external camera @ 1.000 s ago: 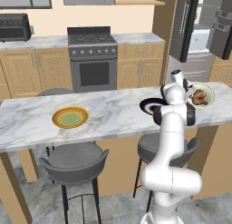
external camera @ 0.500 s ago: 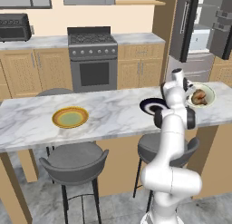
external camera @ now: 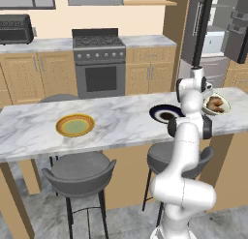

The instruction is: Pick the chicken drumstick and potato from their plates and place them in the bowl. Then put the bowl in the fridge.

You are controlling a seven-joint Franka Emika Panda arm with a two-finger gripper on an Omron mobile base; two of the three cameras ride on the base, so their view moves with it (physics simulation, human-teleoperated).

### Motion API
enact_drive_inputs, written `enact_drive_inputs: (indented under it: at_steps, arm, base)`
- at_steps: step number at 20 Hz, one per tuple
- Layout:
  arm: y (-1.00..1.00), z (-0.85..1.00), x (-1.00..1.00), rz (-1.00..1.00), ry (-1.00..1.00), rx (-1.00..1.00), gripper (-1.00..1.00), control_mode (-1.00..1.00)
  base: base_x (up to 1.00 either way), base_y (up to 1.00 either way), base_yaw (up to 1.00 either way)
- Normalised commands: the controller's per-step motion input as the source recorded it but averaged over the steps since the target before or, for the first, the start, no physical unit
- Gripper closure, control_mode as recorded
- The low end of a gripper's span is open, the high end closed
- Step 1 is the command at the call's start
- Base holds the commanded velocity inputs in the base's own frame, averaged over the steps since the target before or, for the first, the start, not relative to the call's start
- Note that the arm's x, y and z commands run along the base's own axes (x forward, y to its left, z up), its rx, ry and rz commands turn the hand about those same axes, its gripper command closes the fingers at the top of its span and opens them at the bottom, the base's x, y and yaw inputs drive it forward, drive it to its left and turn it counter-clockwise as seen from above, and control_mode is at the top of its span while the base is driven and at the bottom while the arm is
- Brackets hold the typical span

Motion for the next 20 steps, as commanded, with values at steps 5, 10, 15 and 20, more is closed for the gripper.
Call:
enact_drive_inputs:
  at_steps: [5,10,15,20]
  arm:
    - [0.35,0.0,-0.54,0.12,-0.02,0.03,1.0,-1.0]
    - [0.53,0.0,-0.57,0.15,-0.09,-0.08,1.0,-1.0]
    - [0.68,-0.01,-0.62,0.15,-0.11,-0.24,1.0,-1.0]
    - [0.69,-0.13,-0.6,0.16,-0.23,-0.38,1.0,-1.0]
  base:
    - [0.0,0.0,0.0]
    - [0.0,0.0,0.0]
    - [0.0,0.0,0.0]
    - [0.0,0.0,0.0]
